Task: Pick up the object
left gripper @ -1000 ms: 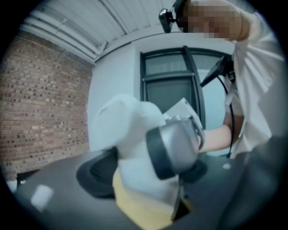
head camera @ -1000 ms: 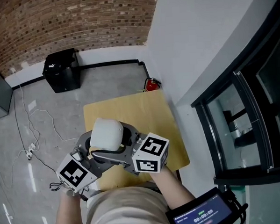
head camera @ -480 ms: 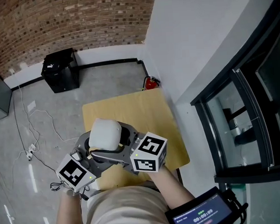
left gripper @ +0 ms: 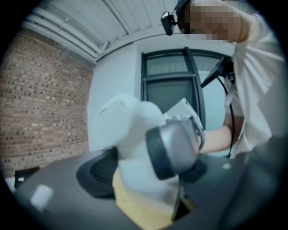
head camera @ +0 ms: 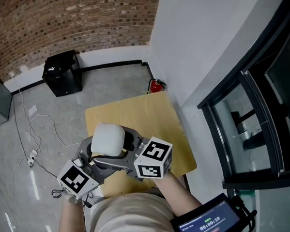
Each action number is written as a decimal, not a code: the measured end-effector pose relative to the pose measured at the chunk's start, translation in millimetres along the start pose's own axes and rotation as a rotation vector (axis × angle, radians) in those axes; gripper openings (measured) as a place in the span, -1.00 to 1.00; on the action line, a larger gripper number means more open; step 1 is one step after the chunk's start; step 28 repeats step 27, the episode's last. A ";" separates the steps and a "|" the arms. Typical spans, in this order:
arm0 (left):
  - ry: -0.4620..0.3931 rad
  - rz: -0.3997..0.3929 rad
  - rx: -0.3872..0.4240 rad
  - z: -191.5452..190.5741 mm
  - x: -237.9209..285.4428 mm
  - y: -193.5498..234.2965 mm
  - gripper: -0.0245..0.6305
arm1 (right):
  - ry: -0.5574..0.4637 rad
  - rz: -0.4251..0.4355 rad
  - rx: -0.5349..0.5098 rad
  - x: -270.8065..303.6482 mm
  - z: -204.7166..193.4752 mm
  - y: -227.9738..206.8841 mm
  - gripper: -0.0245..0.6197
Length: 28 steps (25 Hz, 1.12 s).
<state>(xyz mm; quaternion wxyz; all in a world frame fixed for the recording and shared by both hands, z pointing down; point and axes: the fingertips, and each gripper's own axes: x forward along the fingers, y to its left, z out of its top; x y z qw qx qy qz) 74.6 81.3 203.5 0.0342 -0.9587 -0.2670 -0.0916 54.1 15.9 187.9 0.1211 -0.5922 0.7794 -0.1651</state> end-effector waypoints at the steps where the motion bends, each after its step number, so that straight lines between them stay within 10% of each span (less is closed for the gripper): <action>1: 0.001 0.000 0.001 -0.1 -0.1 0.0 0.17 | 0.002 0.000 -0.002 0.1 -0.2 0.2 0.49; 28: 0.015 0.003 -0.008 -5.7 1.2 -3.0 0.17 | 0.007 0.002 0.010 -1.5 -7.0 0.0 0.49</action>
